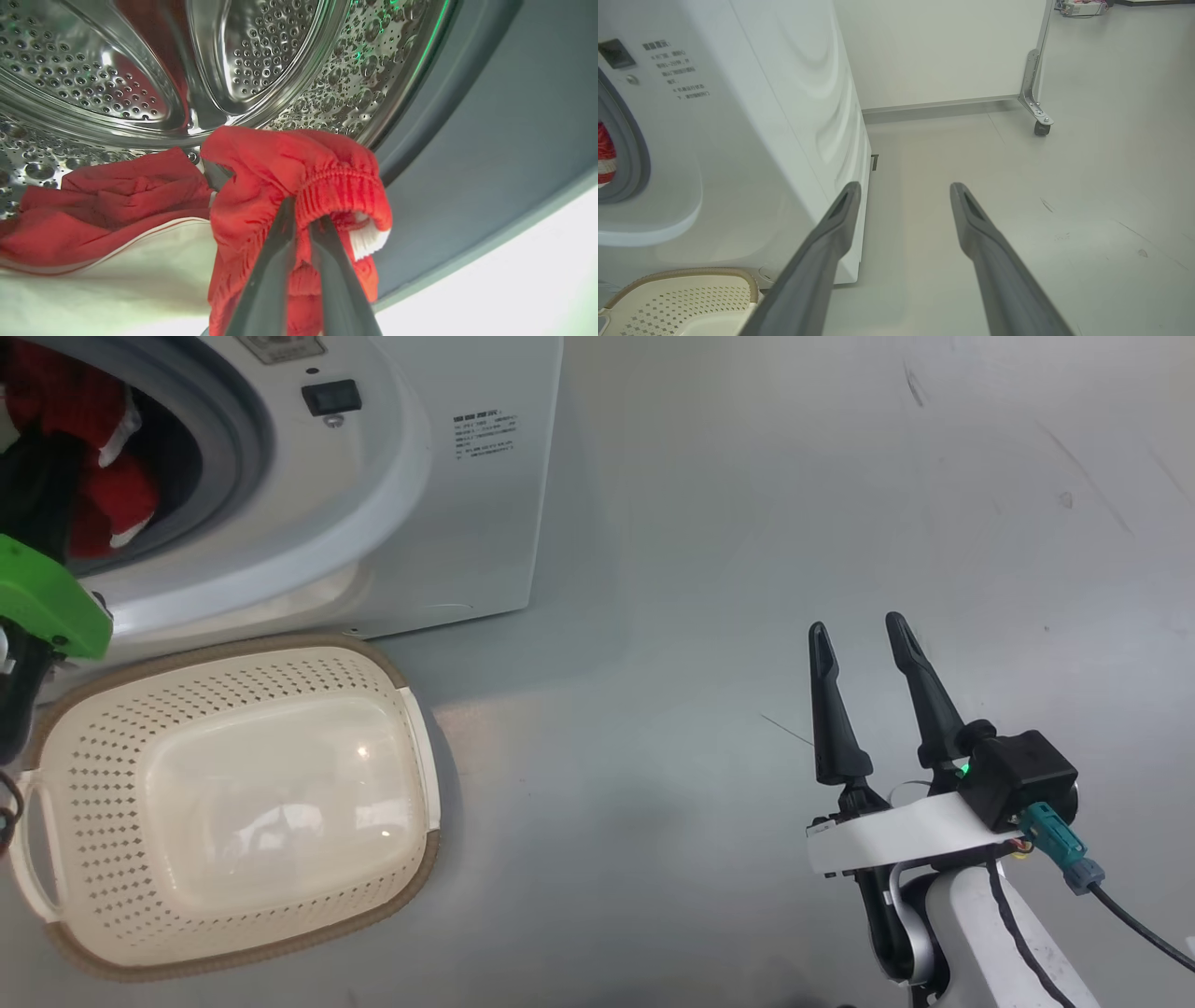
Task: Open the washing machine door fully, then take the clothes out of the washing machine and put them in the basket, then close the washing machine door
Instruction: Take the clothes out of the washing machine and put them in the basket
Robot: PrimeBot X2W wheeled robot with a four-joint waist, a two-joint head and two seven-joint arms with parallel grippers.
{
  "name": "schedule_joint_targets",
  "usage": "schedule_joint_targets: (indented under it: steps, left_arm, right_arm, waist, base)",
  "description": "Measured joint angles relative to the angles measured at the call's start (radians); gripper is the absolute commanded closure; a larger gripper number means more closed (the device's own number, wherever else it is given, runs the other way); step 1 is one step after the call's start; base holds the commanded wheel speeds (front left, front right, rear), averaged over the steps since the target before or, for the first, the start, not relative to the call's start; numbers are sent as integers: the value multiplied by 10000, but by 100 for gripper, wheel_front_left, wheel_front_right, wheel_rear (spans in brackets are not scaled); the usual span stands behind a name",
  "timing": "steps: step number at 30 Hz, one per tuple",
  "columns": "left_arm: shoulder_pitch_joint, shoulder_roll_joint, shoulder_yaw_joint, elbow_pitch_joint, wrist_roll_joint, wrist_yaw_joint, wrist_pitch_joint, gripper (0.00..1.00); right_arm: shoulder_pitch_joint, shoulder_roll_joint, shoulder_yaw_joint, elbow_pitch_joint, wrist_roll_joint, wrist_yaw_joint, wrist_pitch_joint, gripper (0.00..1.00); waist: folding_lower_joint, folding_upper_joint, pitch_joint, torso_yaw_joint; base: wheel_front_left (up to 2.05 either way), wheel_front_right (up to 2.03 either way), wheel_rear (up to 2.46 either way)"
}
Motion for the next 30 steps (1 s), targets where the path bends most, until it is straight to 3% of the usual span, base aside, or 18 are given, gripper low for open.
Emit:
schedule_joint_targets:
  steps: [11, 30]
  left_arm:
    - [730, -219, -430, 77, -92, 0, -1277, 100]
    - [2357, -780, -997, -265, 167, 0, -1584, 100]
  right_arm:
    - [93, -12, -253, 349, -155, 0, 0, 0]
    - [688, -13, -897, 821, -330, 13, 0, 0]
  waist:
    - [0, 0, -961, 661]
    - [0, 0, -2442, 1963]
  base:
    - [0, 0, 0]
    - [0, 0, 0]
